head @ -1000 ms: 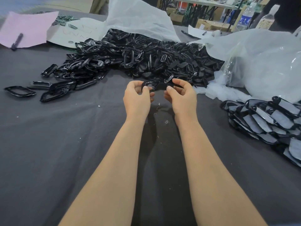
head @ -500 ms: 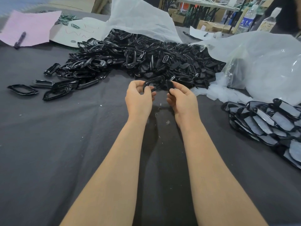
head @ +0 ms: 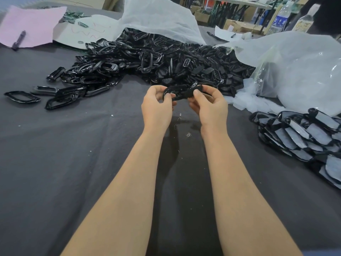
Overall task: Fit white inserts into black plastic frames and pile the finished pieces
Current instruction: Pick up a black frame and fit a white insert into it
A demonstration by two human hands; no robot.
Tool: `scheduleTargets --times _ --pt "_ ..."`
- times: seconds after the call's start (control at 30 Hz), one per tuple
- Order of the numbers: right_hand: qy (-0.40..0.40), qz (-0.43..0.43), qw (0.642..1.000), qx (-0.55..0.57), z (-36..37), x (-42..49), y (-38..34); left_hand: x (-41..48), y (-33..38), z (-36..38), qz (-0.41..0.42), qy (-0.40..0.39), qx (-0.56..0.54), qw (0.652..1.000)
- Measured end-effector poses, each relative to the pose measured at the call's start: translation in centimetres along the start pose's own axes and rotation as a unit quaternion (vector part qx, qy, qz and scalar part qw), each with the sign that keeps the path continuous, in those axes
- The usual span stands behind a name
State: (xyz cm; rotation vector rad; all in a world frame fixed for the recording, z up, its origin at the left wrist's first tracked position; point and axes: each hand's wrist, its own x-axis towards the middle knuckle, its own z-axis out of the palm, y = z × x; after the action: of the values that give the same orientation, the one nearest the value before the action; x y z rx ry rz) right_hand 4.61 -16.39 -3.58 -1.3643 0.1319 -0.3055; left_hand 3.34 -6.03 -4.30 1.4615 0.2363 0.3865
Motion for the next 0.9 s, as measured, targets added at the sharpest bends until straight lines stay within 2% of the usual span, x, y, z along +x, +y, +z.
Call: scheduleTargets --times 0.23,0.43,0.63,0.9 --pt "-0.007 -0.010 1.000 0.023 0.17 -0.14 -0.16 -0.11 0.00 0.01 0.011 -0.001 0.013 1.000" --pt "-0.019 -0.059 0.996 -0.068 0.43 -0.71 -0.13 -0.14 0.07 0.17 0.019 -0.025 0.014 0.999" --pt "0.018 -0.120 0.972 -0.202 0.50 -0.87 0.09 -0.16 0.14 0.16 0.039 -0.050 0.024 0.998" --pt "0.019 -0.094 0.972 -0.215 0.52 -0.64 0.10 -0.20 0.06 0.12 0.057 -0.060 0.044 0.996"
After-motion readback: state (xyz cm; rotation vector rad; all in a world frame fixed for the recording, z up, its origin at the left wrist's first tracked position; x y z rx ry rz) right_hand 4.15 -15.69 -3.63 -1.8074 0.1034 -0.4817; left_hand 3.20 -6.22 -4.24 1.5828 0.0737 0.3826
